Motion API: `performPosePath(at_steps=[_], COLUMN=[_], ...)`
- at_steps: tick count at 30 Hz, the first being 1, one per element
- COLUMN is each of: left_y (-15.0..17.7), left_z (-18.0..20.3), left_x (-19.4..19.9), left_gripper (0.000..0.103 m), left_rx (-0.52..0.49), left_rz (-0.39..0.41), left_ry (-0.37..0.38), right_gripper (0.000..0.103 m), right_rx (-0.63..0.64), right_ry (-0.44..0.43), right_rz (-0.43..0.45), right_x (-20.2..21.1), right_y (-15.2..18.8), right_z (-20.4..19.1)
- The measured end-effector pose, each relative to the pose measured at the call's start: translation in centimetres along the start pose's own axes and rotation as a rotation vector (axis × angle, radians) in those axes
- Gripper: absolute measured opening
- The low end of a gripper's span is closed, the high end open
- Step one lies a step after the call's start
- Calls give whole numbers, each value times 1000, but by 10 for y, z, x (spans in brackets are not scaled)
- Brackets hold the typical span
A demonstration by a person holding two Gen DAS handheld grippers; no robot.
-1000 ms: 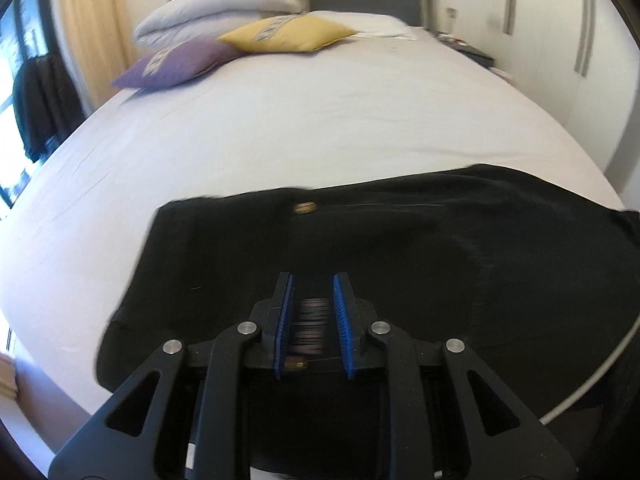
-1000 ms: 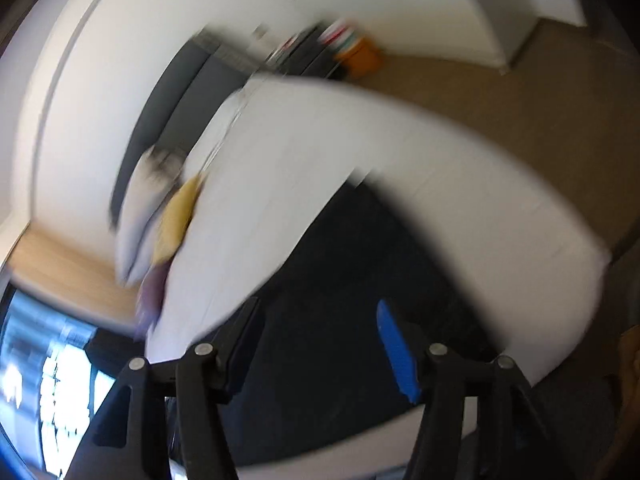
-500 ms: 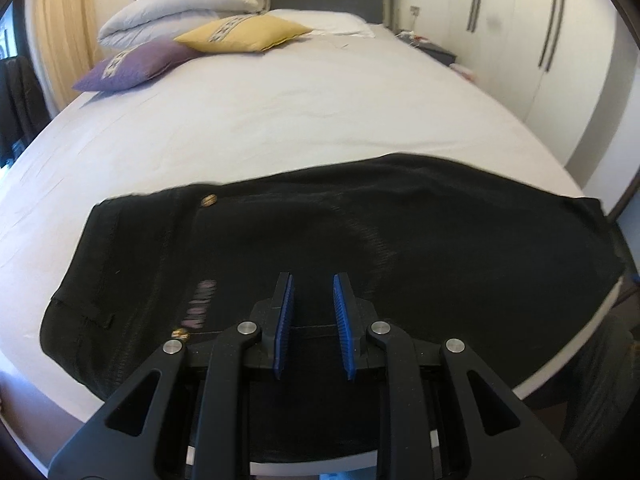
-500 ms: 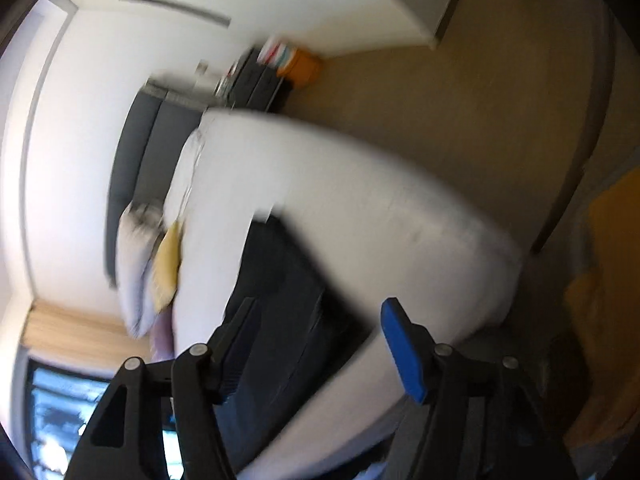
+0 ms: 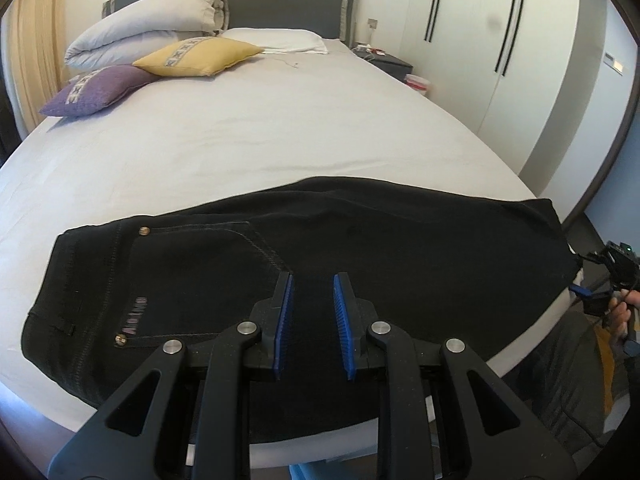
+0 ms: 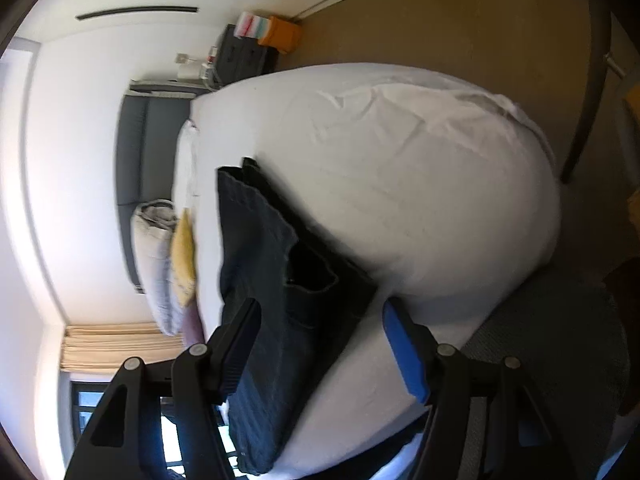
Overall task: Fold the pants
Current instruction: 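Lay the folded leg ends down with the right tool while the left tool holds the waistband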
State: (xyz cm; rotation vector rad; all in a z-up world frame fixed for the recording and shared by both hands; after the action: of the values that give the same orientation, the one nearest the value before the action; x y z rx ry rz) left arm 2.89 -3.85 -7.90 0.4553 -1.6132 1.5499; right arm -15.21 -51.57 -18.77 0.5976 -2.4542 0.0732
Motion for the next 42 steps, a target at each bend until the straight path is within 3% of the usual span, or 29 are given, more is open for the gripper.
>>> performPosePath(at_steps=[2, 7, 14, 16, 20, 24, 32, 38, 42], left_y=[1, 9, 13, 14, 17, 18, 19, 26, 32], left_z=[8, 20, 21, 22, 27, 27, 7, -28, -57], left_x=[-3, -6, -15, -16, -18, -21, -24, -25, -20], left_gripper=[20, 20, 20, 20, 20, 20, 20, 20, 20], left_rx=[-8, -27, -36, -41, -55, -53, 15, 110, 170], left_rz=[-11, -29, -47, -53, -63, -68, -55, -54, -44], left_ry=[9, 33, 55, 61, 77, 82, 77, 75, 59], right_gripper=[66, 64, 59, 54, 21, 14, 13, 13, 13], right_rx=[-9, -40, 26, 80, 122, 130, 203, 501, 859], right_ry=[-75, -136, -111, -90, -81, -83, -62, 82, 172], right_rz=[7, 25, 35, 43, 43, 68, 127, 139, 39], right_x=[-3, -6, -12, -16, -19, -18, -10, -32, -99], right_y=[-1, -6, -10, -13, -14, -12, -6, 35, 115], right_z=[0, 0, -13, -18, -21, -21, -52, -143, -219])
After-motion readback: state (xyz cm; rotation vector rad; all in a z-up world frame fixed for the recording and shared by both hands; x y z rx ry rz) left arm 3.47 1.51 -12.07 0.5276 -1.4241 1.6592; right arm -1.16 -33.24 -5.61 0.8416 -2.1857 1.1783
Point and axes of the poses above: each gripper's, at about its wrist camera, not at the fingertips, and x roughly against the way its jaws point, z to its right, y to its underside, the point moved 3 cm from there along -x, roughly the way its jaws point, and after that the axes turned 2 degrees about -z, right-handed, at the moved point
